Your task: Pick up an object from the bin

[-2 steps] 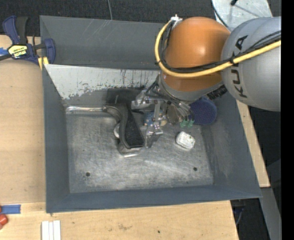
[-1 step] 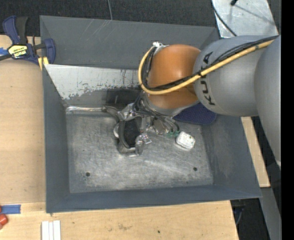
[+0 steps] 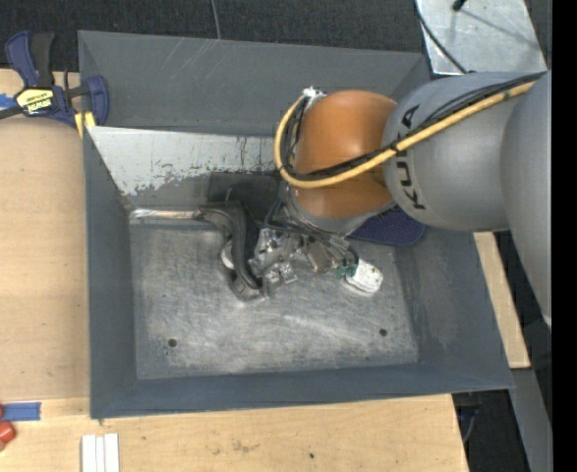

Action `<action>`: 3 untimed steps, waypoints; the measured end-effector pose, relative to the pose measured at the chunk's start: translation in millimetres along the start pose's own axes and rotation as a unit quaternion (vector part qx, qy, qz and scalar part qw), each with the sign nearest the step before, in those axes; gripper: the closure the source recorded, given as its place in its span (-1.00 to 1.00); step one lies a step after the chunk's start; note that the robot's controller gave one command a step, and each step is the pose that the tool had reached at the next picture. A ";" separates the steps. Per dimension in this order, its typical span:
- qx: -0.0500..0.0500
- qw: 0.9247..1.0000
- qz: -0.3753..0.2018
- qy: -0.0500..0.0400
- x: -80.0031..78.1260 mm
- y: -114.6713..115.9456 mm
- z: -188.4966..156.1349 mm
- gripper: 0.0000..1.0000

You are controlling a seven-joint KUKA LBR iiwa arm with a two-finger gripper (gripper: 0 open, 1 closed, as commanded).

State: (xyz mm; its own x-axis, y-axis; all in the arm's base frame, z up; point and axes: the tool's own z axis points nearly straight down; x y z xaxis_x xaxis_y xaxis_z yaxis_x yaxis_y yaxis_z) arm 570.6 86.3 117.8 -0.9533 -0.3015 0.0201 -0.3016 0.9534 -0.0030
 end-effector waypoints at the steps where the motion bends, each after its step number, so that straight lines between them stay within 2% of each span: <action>1: -0.001 1.000 -0.006 -0.015 -7.1 6.0 -54.4 1.00; 2: -0.001 1.000 -0.005 -0.012 -5.8 6.2 -50.6 -1.00; 3: -0.001 0.999 -0.039 -0.016 -4.4 7.3 0.1 -1.00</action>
Offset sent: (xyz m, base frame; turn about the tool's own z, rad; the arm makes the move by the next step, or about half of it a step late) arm 0.0035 0.0087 0.0499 -0.0141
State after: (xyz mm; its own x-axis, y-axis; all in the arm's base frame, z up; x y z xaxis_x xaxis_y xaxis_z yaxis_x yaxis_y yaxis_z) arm 572.6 94.6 117.6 -0.9273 -0.3741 -0.0121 -0.3742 0.9274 -0.0004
